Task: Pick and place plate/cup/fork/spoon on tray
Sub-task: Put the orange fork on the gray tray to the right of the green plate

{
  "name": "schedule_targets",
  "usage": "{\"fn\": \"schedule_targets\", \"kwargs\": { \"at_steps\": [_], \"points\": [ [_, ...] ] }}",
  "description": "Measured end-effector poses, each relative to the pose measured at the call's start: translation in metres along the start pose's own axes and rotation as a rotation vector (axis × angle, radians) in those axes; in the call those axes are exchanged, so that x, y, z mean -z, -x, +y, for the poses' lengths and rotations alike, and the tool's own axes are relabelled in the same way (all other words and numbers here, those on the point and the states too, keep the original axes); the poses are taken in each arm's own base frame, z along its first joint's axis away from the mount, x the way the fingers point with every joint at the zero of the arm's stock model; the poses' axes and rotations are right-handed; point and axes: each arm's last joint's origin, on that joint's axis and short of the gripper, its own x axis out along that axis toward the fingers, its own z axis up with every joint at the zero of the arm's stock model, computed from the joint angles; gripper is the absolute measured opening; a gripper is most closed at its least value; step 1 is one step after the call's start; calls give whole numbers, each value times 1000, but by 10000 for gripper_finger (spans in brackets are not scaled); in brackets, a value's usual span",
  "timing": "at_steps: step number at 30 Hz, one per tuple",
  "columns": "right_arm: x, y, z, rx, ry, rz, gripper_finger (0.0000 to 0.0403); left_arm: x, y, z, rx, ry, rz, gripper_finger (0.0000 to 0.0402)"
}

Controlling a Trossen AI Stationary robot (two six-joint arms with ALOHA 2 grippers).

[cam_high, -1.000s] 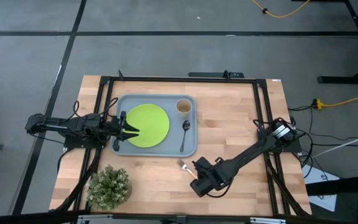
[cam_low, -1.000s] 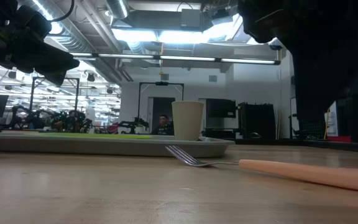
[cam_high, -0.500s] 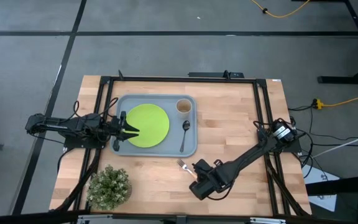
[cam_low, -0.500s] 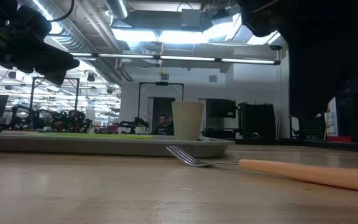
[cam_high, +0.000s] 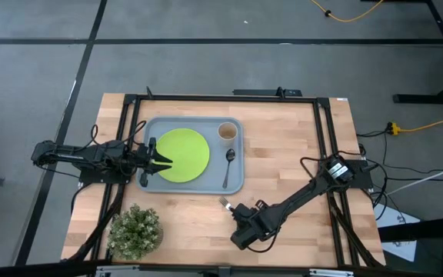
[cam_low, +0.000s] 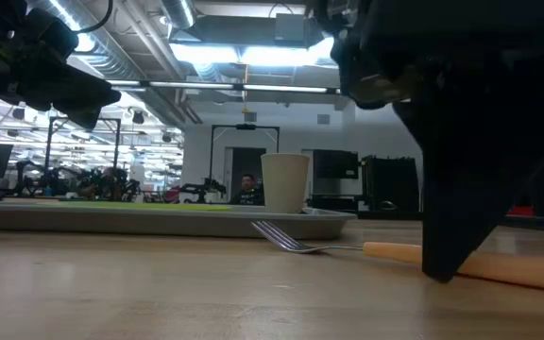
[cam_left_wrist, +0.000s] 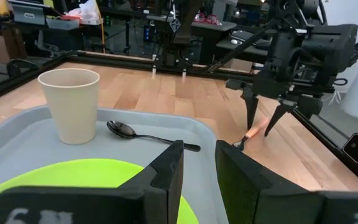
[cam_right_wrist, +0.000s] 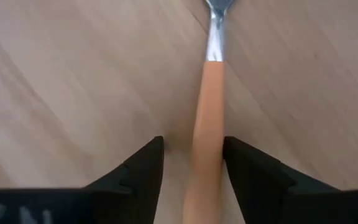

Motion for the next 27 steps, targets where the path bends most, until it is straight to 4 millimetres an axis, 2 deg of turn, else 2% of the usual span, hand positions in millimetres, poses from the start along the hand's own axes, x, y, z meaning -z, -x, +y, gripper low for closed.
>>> {"fn": "schedule_targets", "kwargs": {
  "at_steps": [7, 16, 27],
  "points": [
    [-2, -8, -1, 9, -51, 43, 163, 0, 0, 0, 0, 0, 0, 86],
    [-1, -9, -1, 22, -60, 46, 57, 0, 0, 0, 0, 0, 0, 86],
    [-17, 0, 10, -37, -87, 77, 57, 0, 0, 0, 0, 0, 0, 86]
  ]
}}
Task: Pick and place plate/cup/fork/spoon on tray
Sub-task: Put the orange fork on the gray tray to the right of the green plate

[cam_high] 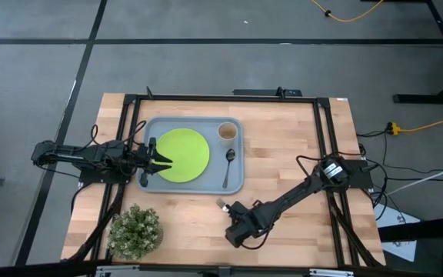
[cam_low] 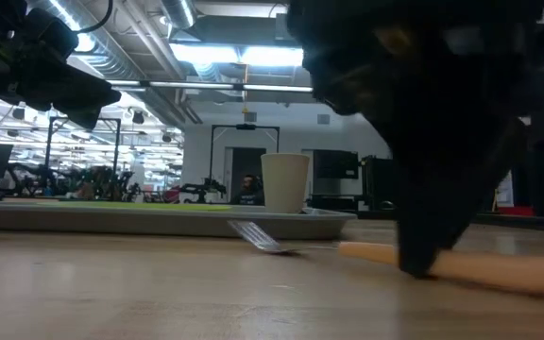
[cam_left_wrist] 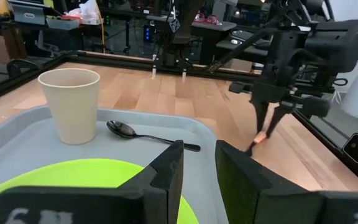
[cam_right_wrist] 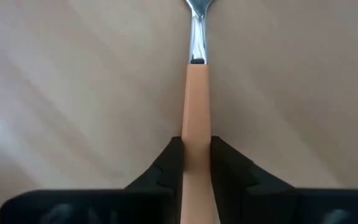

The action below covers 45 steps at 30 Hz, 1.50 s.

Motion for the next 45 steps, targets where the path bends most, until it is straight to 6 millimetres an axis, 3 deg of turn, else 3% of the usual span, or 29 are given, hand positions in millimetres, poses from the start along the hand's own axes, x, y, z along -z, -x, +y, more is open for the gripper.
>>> {"fn": "schedule_targets", "kwargs": {
  "at_steps": [8, 13, 26, 37, 45],
  "points": [
    [-13, 29, 16, -9, -42, -133, 57, 0, 0, 0, 0, 0, 0, 86],
    [-30, 39, 13, 24, -187, -195, 57, 0, 0, 0, 0, 0, 0, 86],
    [-123, 32, -30, 50, -503, -269, 57, 0, 0, 0, 0, 0, 0, 86],
    [-158, 29, -45, -28, -666, -264, 57, 0, 0, 0, 0, 0, 0, 86],
    [-179, -4, -61, 11, -724, -218, 57, 0, 0, 0, 0, 0, 0, 86]
  ]
}}
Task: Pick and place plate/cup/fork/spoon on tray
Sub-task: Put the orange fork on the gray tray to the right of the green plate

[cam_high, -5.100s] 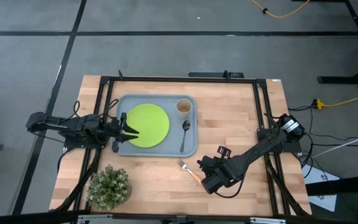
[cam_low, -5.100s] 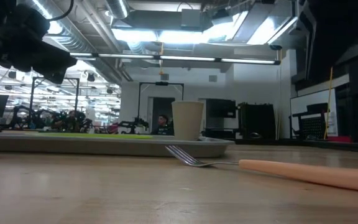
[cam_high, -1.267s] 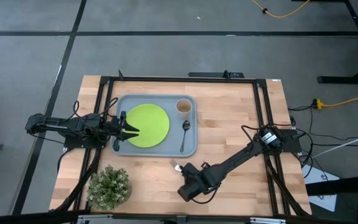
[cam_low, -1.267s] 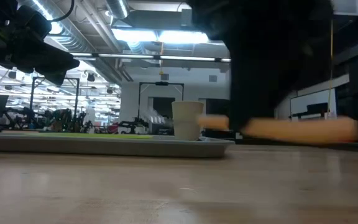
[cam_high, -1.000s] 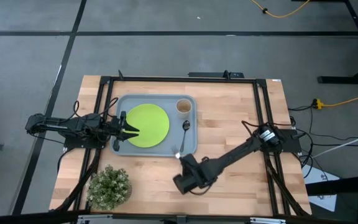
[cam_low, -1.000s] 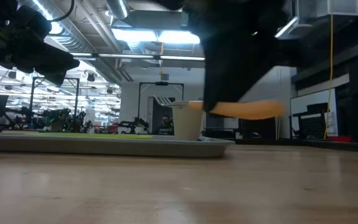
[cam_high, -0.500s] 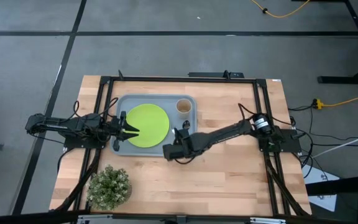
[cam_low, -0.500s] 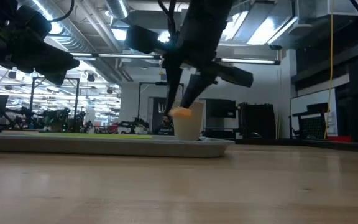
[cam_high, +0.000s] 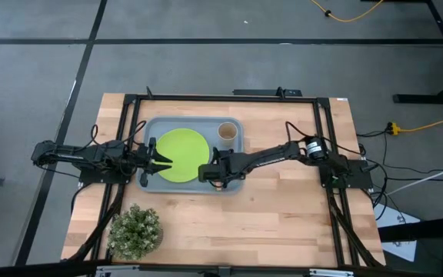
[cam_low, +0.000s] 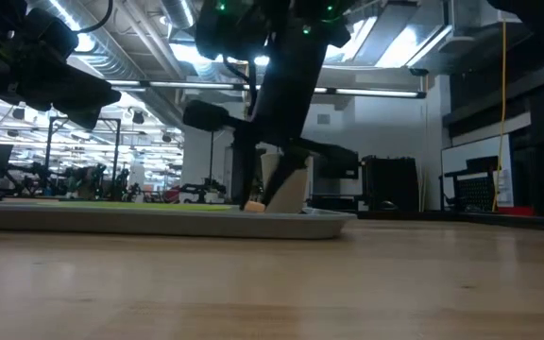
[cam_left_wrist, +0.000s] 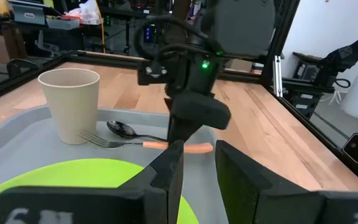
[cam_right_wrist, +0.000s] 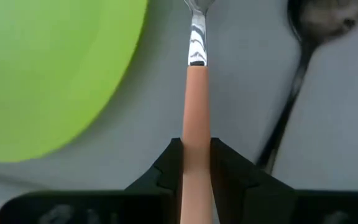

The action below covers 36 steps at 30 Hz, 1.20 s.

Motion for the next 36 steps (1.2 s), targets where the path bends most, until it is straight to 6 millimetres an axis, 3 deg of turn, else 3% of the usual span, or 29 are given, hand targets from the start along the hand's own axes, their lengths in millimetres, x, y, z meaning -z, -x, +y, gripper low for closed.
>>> {"fn": "schedule_targets", "kwargs": {
  "at_steps": [7, 17, 36],
  "points": [
    [-13, -2, 2, -18, -65, -36, 57, 0, 0, 0, 0, 0, 0, 86],
    [-8, -25, -1, 21, -106, -30, 57, 0, 0, 0, 0, 0, 0, 86],
    [-8, -24, -1, 24, -50, -35, 57, 0, 0, 0, 0, 0, 0, 86]
  ]
}}
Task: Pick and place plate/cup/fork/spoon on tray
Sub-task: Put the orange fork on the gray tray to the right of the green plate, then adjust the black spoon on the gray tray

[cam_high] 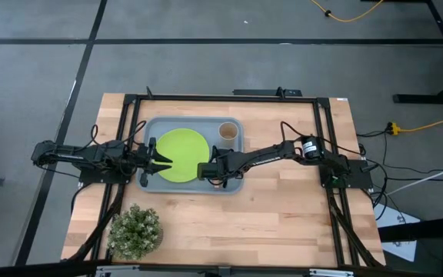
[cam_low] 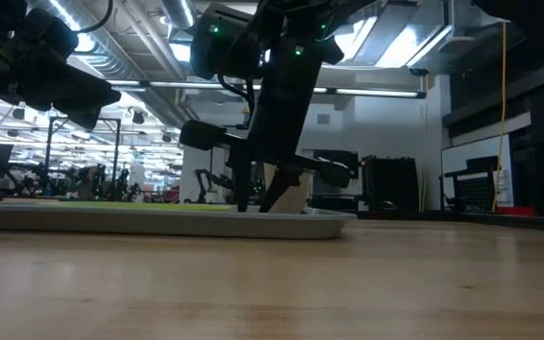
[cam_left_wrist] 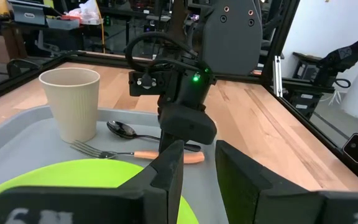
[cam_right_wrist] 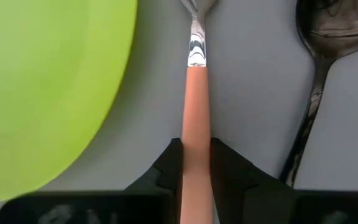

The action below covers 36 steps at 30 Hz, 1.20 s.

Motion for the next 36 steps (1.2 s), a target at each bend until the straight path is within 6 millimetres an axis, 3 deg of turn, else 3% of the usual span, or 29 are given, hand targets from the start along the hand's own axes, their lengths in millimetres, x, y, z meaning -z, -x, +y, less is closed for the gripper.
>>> {"fn": "schedule_targets", "kwargs": {
  "at_steps": [9, 28, 36],
  "points": [
    [0, -1, -1, 4, 0, -3, 93, 0, 0, 0, 0, 0, 0, 86],
    [-2, 7, 0, 3, 8, -4, 100, 0, 0, 0, 0, 0, 0, 86],
    [-5, 23, 9, -2, 42, -4, 100, 0, 0, 0, 0, 0, 0, 86]
  ]
}}
